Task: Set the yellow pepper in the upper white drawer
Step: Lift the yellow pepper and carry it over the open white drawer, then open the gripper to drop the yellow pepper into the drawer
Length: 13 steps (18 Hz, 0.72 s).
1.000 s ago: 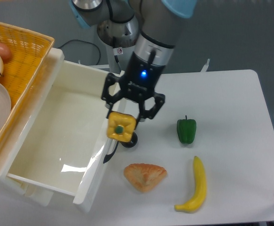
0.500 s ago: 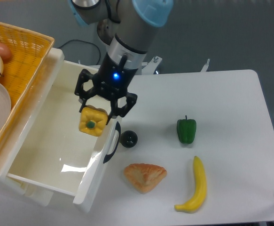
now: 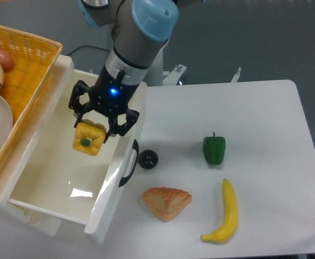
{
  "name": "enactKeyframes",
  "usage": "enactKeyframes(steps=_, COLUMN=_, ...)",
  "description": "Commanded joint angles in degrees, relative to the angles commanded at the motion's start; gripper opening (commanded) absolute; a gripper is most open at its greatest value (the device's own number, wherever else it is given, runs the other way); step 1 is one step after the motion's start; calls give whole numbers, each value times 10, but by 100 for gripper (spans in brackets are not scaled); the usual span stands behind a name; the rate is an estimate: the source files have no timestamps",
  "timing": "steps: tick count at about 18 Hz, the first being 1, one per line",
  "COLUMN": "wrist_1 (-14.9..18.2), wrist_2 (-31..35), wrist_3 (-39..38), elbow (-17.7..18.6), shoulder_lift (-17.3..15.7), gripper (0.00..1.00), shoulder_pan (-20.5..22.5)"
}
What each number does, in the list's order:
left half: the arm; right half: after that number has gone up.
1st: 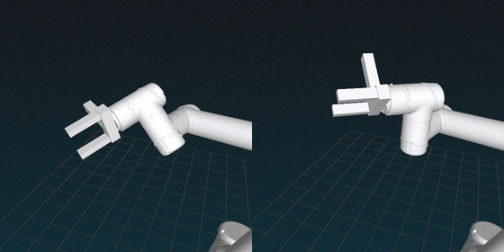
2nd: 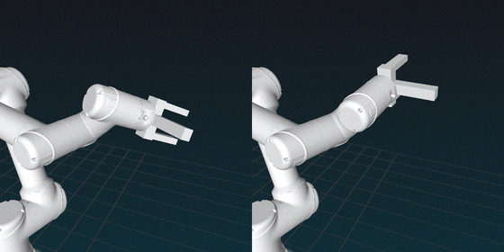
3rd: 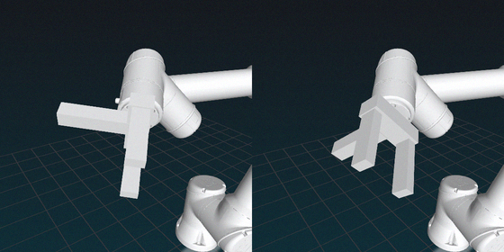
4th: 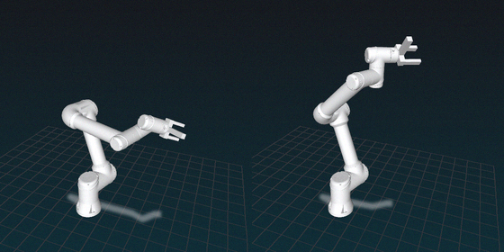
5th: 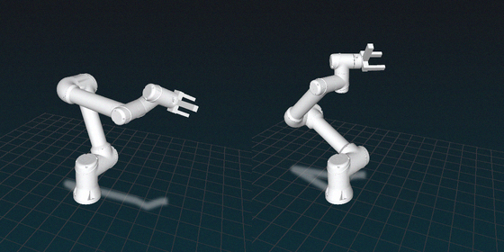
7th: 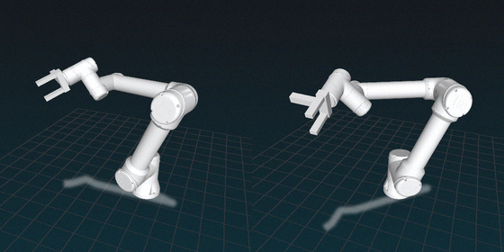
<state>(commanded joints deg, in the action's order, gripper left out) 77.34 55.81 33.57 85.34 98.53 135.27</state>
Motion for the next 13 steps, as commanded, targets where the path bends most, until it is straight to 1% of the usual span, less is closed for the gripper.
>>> enactKeyframes(steps=1, wrist_1=0, wrist_2=0, wrist_3=0, elbow=1, shoulder_lift=1, gripper=21, shoulder_pan=-1)
enactKeyframes(steps=3, wrist_1=-2, wrist_2=2, wrist_3=3, elbow=1, shoulder_lift=3, gripper=38, shoulder_pan=-2)
enactKeyframes(steps=4, wrist_1=-3, wrist_2=3, wrist_3=5, elbow=1, shoulder_lift=4, gripper=55, shoulder_pan=-4)
enactKeyframes(steps=5, wrist_1=-3, wrist_2=3, wrist_3=6, elbow=1, shoulder_lift=4, gripper=63, shoulder_pan=-7)
enactKeyframes(steps=7, wrist_1=-4, wrist_2=3, wrist_3=7, elbow=1, shoulder_lift=4, gripper=96, shoulder_pan=-8)
enactKeyframes(steps=8, wrist_1=-4, wrist_2=3, wrist_3=7, elbow=1, shoulder_lift=4, gripper=99, shoulder_pan=-9)
enactKeyframes(steps=13, wrist_1=-4, wrist_2=2, wrist_3=7, elbow=1, shoulder_lift=4, gripper=100, shoulder_pan=-9)
